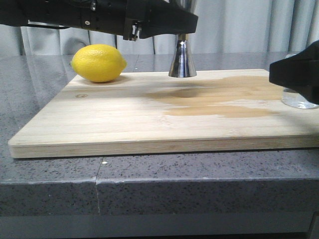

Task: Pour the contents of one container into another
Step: 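Grasp the glass beaker with the right gripper and lift it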

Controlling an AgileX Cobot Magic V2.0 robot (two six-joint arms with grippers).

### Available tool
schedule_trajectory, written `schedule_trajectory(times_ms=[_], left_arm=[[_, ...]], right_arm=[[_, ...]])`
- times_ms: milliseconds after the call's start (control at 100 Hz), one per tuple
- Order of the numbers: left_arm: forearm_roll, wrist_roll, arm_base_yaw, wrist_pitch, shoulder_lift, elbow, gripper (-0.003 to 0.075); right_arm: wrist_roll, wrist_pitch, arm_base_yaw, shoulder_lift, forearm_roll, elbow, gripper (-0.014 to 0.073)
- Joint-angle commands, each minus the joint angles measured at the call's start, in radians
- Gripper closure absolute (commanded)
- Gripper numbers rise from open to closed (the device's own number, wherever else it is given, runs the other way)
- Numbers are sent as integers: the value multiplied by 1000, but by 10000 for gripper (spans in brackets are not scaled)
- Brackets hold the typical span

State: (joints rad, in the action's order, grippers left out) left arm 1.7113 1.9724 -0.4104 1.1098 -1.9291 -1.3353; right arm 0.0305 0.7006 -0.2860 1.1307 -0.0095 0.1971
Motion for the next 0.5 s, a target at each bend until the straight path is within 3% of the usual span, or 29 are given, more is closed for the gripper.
schedule_trajectory(times_ms=[0, 240, 490], left_arm=[[71, -6, 0, 57, 53, -23, 542], [71, -6, 0, 57, 53, -23, 542], [71, -6, 0, 57, 53, -23, 542]], right_arm=[[-16, 164, 28, 49, -14, 20, -18], [-16, 290, 51, 178, -25, 20, 5], [-16, 358, 51, 224, -25, 20, 204]])
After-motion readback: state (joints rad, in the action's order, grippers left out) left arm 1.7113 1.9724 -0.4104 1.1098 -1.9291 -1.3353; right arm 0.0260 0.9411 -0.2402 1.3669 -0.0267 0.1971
